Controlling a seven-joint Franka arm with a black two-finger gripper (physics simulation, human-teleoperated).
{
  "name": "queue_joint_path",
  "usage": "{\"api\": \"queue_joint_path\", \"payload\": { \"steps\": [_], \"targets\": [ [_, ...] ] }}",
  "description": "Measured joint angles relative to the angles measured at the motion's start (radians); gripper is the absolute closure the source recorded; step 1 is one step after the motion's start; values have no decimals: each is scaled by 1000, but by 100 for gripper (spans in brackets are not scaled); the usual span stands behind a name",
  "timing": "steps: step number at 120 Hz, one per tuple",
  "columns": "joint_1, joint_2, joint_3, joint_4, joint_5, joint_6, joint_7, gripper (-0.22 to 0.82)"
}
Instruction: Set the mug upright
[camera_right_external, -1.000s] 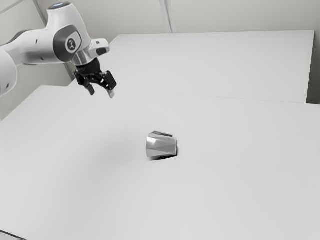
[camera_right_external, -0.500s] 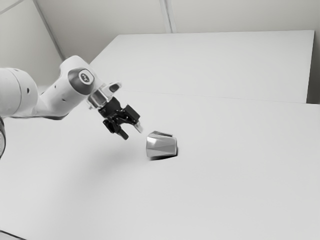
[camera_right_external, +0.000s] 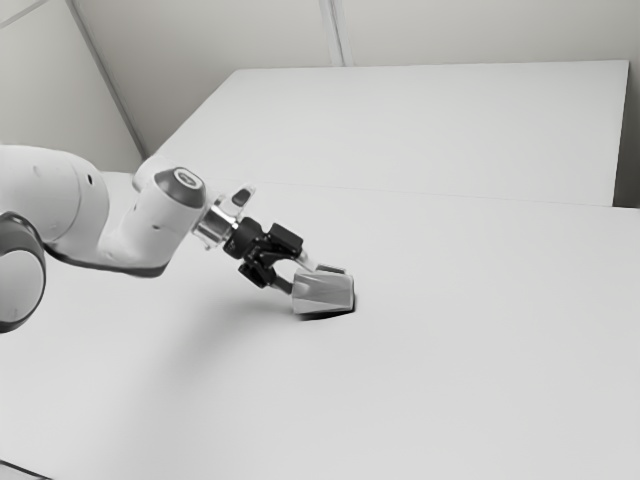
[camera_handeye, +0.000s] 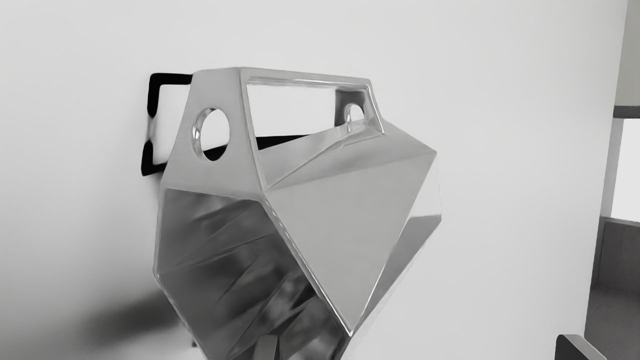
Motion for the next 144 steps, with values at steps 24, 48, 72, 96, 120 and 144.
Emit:
{"api": "queue_joint_path", "payload": {
  "steps": [24, 48, 72, 96, 120, 144],
  "targets": [
    [-1, 11, 7, -11, -42, 32, 43, 0],
    [-12, 17, 8, -39, -101, 74, 52, 0],
    [-32, 16, 6, -55, -135, 108, 52, 7],
    [-39, 13, 6, -54, -142, 120, 54, 28],
    [-44, 12, 6, -53, -155, 125, 56, 48],
    [-54, 8, 5, -50, -191, 125, 62, 64]
  ]
}}
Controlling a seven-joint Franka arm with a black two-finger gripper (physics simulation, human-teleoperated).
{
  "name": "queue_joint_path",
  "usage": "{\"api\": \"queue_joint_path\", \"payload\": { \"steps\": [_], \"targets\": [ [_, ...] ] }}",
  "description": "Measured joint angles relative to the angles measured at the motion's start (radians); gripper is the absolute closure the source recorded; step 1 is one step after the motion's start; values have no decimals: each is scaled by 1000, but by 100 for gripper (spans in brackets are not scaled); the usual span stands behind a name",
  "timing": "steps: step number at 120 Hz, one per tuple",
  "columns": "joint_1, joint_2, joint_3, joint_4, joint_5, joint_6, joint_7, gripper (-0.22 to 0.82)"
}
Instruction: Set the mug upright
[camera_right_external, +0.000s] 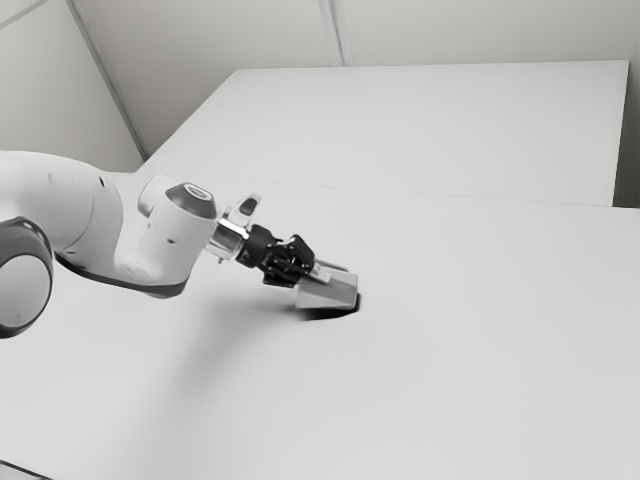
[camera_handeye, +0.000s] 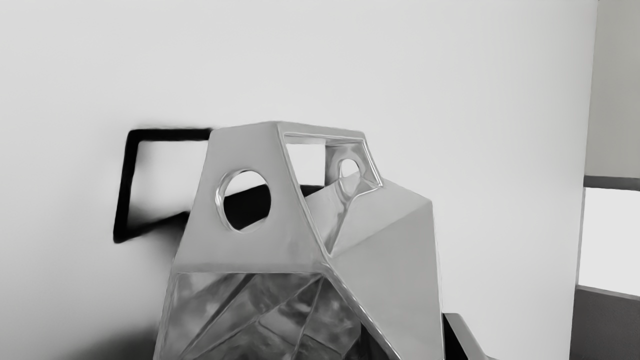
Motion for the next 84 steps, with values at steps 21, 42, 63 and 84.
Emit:
{"api": "queue_joint_path", "payload": {
  "steps": [21, 42, 63, 84],
  "targets": [
    [-9, -4, 0, -1, -51, -5, 11, 72],
    [-13, -6, 0, -3, -92, -8, 26, 74],
    [-20, -26, 0, -4, -98, -9, 37, 76],
    [-20, -58, 5, 2, -56, -1, 31, 77]
  ]
}}
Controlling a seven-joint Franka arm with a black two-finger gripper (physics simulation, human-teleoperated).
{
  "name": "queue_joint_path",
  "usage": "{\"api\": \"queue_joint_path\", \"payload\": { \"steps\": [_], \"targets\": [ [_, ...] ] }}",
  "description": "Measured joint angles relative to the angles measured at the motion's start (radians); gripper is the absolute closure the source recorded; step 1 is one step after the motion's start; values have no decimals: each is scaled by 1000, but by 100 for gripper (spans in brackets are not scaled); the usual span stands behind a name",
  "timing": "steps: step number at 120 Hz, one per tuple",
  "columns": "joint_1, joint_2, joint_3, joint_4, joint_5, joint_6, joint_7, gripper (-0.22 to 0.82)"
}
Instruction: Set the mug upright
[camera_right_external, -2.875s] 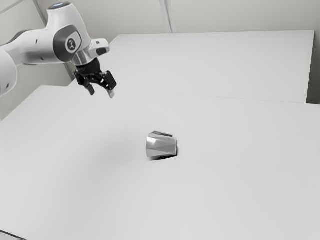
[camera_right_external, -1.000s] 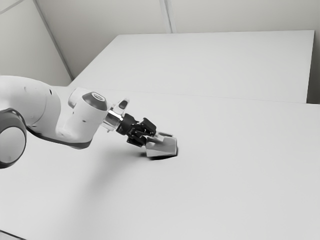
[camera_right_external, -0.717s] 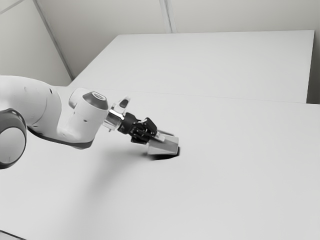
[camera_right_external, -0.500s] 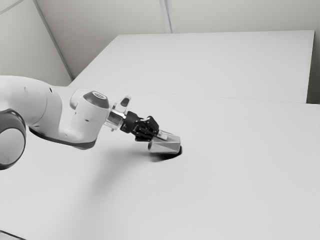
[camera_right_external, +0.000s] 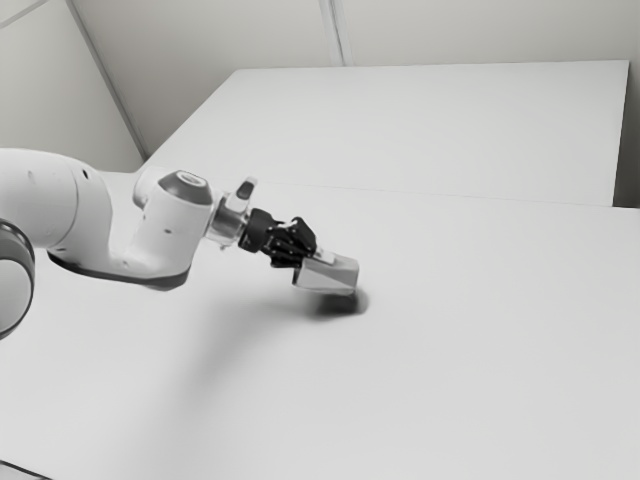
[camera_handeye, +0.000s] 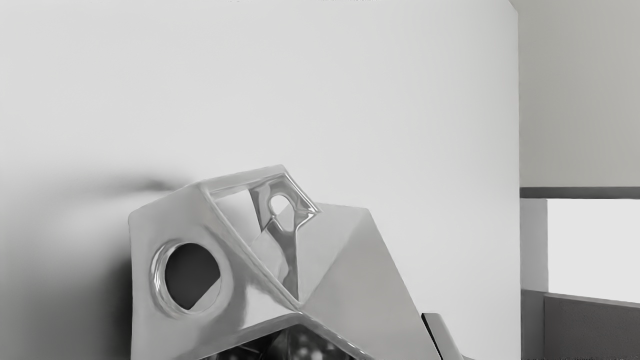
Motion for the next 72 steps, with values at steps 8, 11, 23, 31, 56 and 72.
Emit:
{"api": "queue_joint_path", "payload": {
  "steps": [8, 11, 23, 31, 56, 72],
  "targets": [
    [-8, -29, 1, 4, 80, 21, -26, 77],
    [-14, -42, 2, 5, 118, 31, -40, 77],
    [-40, -85, 3, 6, 298, 65, -115, 78],
    [-56, -98, 10, 3, 401, 85, -170, 78],
    [-72, -124, 19, -21, 645, 125, -344, 78],
    [-73, -138, 25, -44, 744, 131, -448, 78]
  ]
}}
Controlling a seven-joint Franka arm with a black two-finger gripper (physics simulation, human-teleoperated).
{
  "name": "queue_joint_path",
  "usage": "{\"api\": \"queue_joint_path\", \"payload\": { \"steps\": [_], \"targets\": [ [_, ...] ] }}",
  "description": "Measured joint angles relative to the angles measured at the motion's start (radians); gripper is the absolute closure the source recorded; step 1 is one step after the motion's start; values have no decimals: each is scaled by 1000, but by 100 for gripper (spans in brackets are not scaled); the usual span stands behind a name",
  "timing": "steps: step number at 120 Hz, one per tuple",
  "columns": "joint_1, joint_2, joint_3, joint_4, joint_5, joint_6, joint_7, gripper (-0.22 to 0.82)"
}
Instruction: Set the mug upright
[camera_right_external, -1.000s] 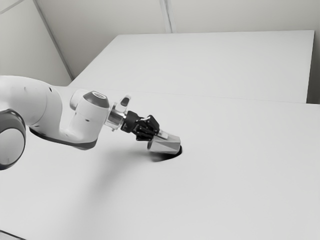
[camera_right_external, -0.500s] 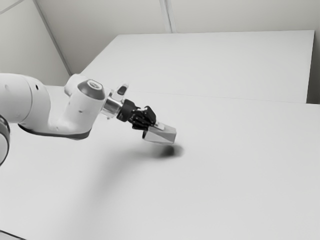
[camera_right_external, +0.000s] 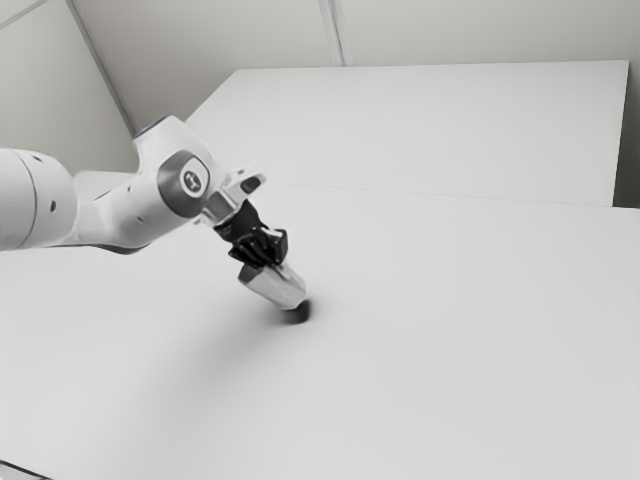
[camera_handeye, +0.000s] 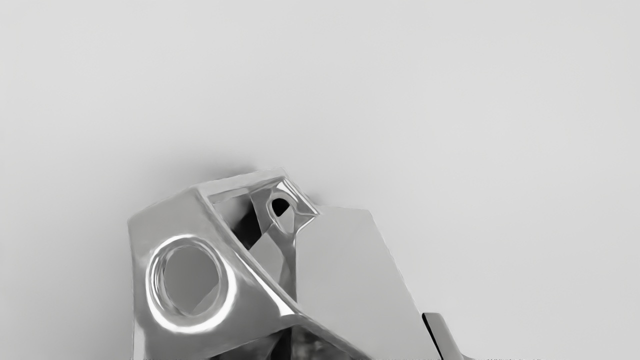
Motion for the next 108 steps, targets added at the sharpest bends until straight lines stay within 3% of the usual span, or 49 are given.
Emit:
{"api": "queue_joint_path", "payload": {
  "steps": [57, 108],
  "targets": [
    [-19, -16, 16, -31, 266, -64, -323, 78],
    [-50, -4, 22, -20, 416, -88, -505, 78]
  ]
}}
